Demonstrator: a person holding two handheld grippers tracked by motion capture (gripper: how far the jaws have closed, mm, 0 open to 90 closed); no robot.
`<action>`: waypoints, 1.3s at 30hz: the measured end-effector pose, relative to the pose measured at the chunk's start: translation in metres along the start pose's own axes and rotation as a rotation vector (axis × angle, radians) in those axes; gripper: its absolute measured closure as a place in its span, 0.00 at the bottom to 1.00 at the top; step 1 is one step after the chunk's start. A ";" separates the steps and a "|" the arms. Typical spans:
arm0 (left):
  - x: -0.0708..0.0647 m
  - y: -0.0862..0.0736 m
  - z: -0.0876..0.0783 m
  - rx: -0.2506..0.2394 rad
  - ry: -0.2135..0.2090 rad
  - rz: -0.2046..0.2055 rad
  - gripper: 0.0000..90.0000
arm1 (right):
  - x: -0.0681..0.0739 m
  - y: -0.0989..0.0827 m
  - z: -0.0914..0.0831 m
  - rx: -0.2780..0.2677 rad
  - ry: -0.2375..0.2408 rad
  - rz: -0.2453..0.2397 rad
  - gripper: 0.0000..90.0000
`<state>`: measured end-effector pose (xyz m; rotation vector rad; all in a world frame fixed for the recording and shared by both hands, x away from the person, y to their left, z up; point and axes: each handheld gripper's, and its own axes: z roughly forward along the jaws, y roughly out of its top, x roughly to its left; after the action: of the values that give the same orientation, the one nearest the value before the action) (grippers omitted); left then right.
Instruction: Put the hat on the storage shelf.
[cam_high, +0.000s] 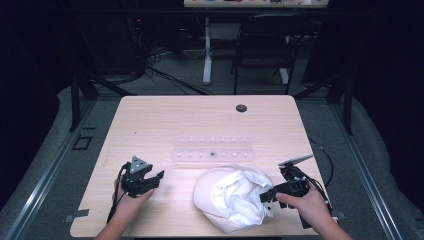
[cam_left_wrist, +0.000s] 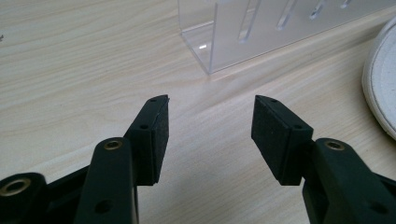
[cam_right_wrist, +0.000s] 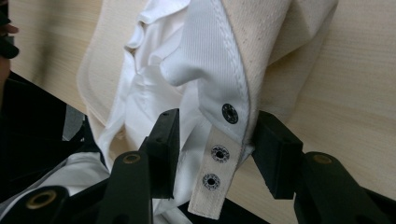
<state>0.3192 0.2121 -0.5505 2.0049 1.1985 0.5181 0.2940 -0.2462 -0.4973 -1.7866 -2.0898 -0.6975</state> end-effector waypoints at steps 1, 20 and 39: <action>0.000 0.000 0.000 0.000 0.000 0.004 0.52 | 0.001 0.001 -0.003 -0.002 0.006 -0.002 0.61; 0.001 0.000 0.001 -0.001 0.002 -0.002 0.52 | 0.016 0.010 -0.002 0.006 -0.042 -0.055 0.78; 0.001 -0.001 0.001 0.000 0.004 -0.006 0.52 | 0.029 0.014 -0.013 0.016 0.084 -0.037 0.79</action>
<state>0.3200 0.2127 -0.5516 2.0008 1.2060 0.5192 0.3013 -0.2274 -0.4693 -1.6838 -2.0718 -0.7499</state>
